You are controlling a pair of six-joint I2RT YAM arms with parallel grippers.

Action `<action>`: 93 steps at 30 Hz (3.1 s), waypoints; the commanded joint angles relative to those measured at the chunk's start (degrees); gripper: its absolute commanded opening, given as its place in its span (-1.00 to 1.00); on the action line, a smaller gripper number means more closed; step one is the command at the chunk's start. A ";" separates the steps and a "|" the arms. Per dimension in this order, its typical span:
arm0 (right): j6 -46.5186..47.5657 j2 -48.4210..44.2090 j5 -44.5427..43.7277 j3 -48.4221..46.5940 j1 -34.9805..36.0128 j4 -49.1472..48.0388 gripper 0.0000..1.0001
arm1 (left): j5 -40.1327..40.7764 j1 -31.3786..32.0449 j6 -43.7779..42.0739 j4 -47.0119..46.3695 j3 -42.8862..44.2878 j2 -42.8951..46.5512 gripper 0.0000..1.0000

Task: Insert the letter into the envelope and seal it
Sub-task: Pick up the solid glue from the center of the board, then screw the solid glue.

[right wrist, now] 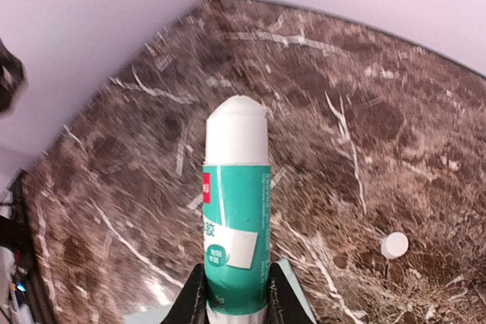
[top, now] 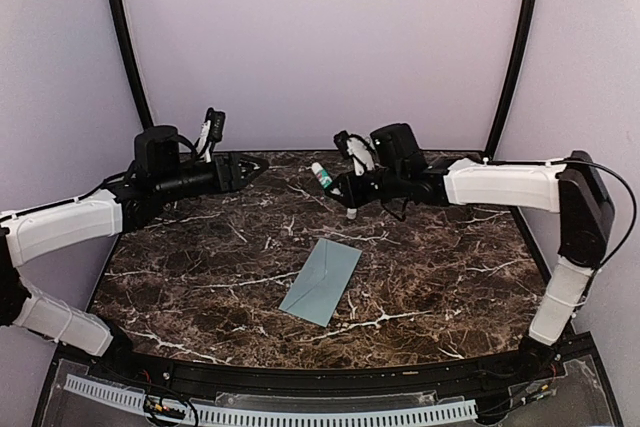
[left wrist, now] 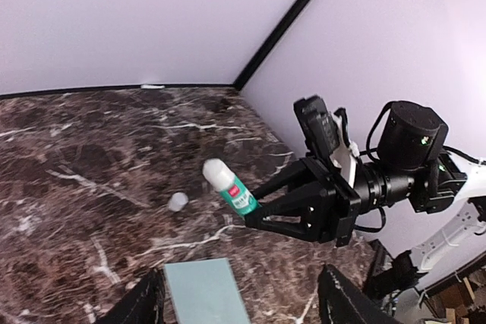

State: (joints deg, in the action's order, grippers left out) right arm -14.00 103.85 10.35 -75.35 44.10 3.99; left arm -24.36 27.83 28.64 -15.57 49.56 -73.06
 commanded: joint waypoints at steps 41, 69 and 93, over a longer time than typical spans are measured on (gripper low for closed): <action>-14.17 -25.32 22.70 22.20 2.05 -45.06 -0.78 | -11.13 18.75 8.54 -31.77 18.65 -17.43 -0.12; -11.38 -28.66 21.82 23.49 0.80 -38.43 0.42 | -12.17 18.57 3.96 -24.62 18.91 -15.88 -0.92; -18.27 -23.23 44.29 20.01 0.51 -44.56 -0.21 | -26.70 17.92 6.68 -32.89 17.69 -15.15 -0.97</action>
State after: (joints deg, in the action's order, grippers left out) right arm -29.87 79.53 53.06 -53.65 44.14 -34.44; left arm -49.17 45.91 35.07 -45.84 66.63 -90.94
